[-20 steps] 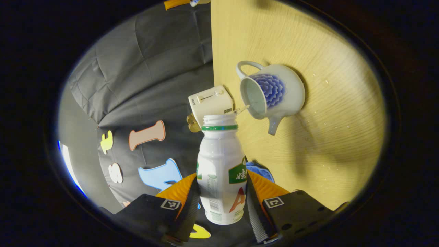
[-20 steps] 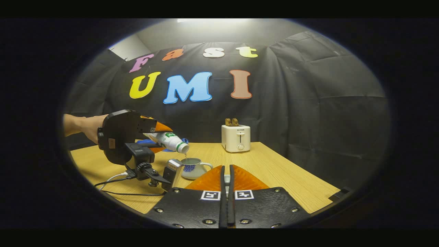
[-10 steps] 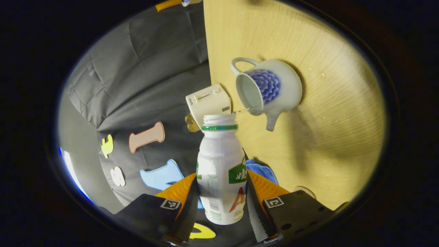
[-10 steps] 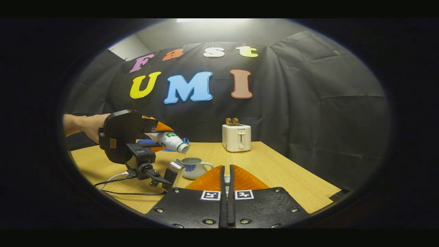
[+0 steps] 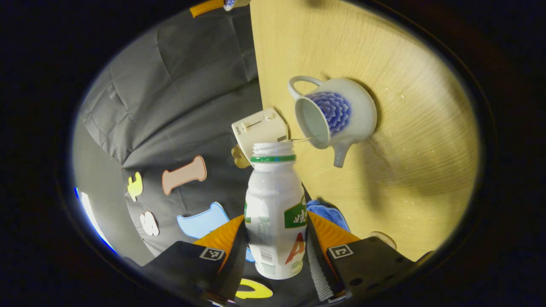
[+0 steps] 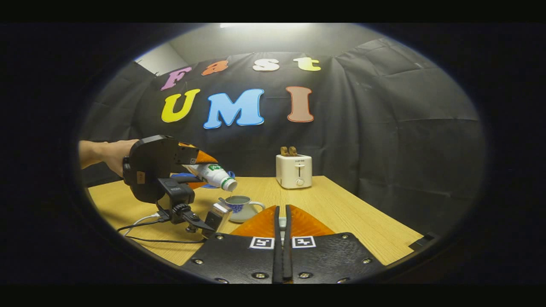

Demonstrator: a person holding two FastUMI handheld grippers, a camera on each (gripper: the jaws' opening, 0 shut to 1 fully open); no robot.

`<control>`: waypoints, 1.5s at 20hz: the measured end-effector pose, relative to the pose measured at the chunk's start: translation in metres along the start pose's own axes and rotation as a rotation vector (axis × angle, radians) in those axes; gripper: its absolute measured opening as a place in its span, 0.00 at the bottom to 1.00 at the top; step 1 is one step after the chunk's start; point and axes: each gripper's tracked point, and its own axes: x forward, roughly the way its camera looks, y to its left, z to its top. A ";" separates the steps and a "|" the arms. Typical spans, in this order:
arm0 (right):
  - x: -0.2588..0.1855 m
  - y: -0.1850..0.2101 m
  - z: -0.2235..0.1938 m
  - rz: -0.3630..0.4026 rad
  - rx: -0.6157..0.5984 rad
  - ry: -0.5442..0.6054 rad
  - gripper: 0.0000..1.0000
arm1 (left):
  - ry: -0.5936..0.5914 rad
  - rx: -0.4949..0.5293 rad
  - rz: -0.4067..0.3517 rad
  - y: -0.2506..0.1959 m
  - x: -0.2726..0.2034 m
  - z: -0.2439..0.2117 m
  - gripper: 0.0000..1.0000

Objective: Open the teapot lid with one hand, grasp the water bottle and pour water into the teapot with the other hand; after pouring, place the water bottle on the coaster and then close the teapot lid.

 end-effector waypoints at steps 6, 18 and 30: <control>0.000 0.000 0.000 0.003 0.006 0.004 0.00 | -0.010 0.005 0.001 0.001 0.002 0.005 0.79; 0.001 -0.002 -0.002 0.003 0.011 0.010 0.00 | -0.040 -0.042 -0.038 -0.010 0.007 0.011 0.80; 0.003 0.001 0.005 0.013 0.035 -0.006 0.01 | -0.128 -0.477 -0.074 -0.041 0.010 0.020 0.73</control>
